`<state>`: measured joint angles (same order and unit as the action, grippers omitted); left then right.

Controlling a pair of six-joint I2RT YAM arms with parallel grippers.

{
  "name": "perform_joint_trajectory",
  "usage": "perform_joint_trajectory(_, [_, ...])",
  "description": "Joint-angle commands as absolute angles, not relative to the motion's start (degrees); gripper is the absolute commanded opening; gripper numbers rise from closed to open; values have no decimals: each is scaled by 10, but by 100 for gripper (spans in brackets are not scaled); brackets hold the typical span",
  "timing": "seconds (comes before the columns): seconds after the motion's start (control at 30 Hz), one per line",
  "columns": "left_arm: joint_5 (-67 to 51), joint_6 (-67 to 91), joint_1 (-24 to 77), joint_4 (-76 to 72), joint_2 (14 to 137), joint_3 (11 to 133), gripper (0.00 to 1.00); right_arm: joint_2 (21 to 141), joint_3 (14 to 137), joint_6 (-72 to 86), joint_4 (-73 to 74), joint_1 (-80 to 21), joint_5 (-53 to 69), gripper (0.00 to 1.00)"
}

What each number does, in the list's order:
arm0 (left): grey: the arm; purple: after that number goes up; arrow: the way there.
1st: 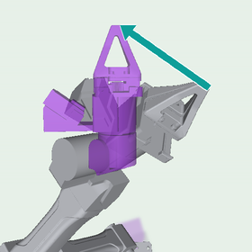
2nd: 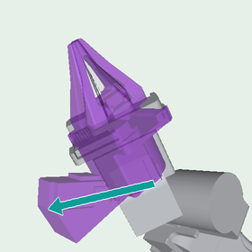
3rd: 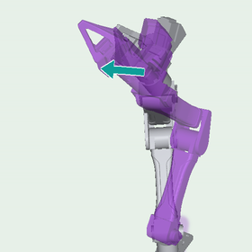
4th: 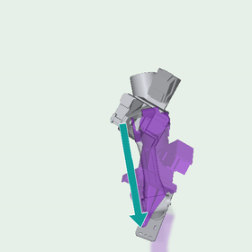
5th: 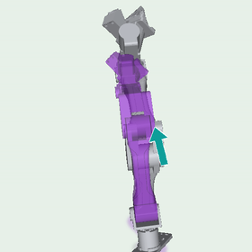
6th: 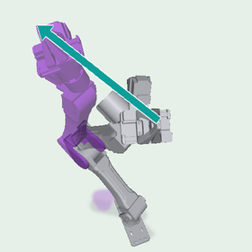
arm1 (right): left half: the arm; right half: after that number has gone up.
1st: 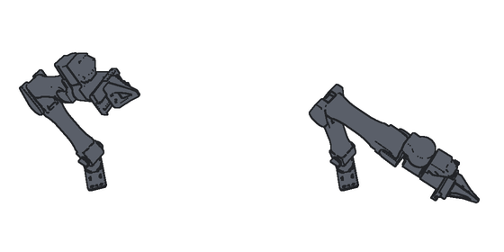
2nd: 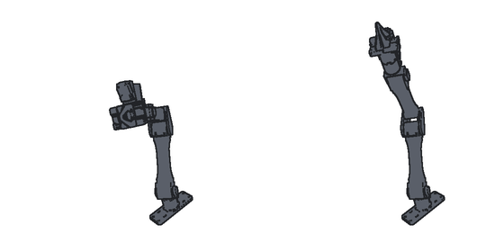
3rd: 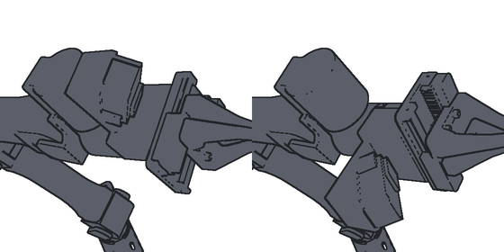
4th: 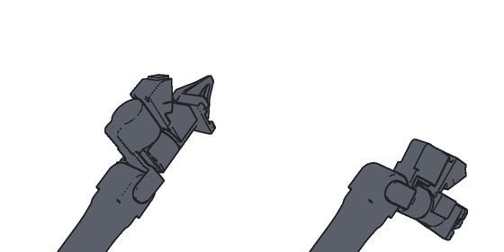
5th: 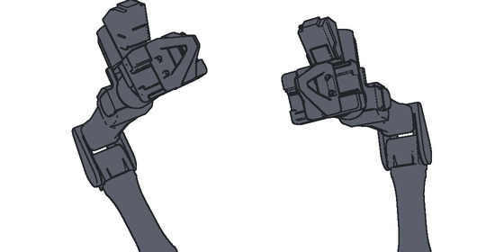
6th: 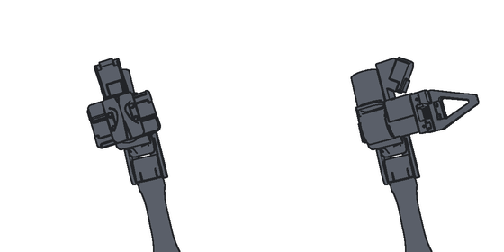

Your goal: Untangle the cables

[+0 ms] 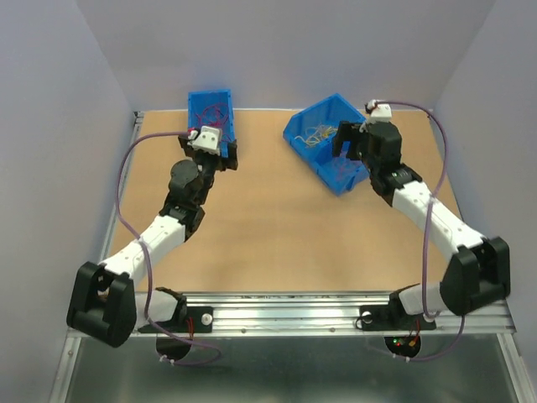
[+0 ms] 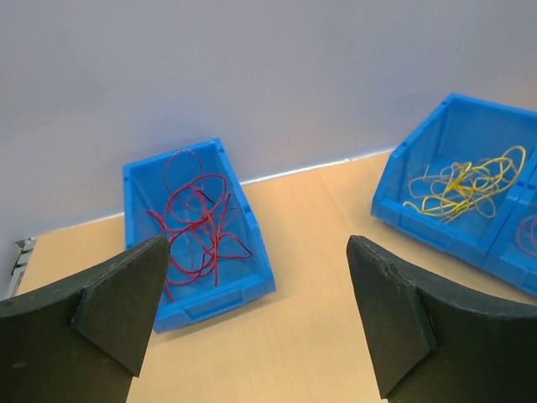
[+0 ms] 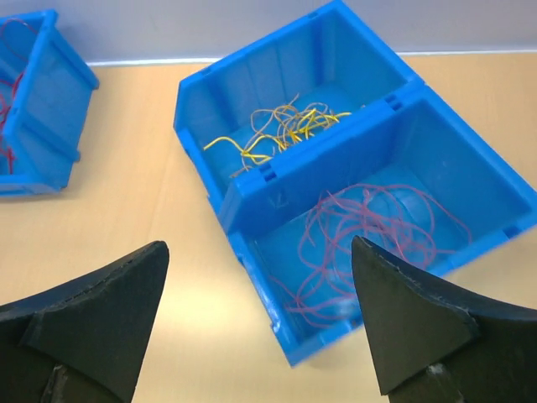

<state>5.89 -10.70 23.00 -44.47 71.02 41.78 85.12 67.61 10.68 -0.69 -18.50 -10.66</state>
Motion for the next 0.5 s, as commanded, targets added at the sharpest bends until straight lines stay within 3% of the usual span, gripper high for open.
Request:
perform_joint_trajectory(0.0, [67,-90,228,-452,612,380,99,743,541,102,-105,-185,-97,95])
perform_joint_trajectory(0.23, [40,-122,219,-322,391,248,99,578,398,134,-108,-185,-84,96])
perform_joint_trajectory(0.47, [62,-156,215,-297,164,106,99,394,288,153,-121,-186,-99,97])
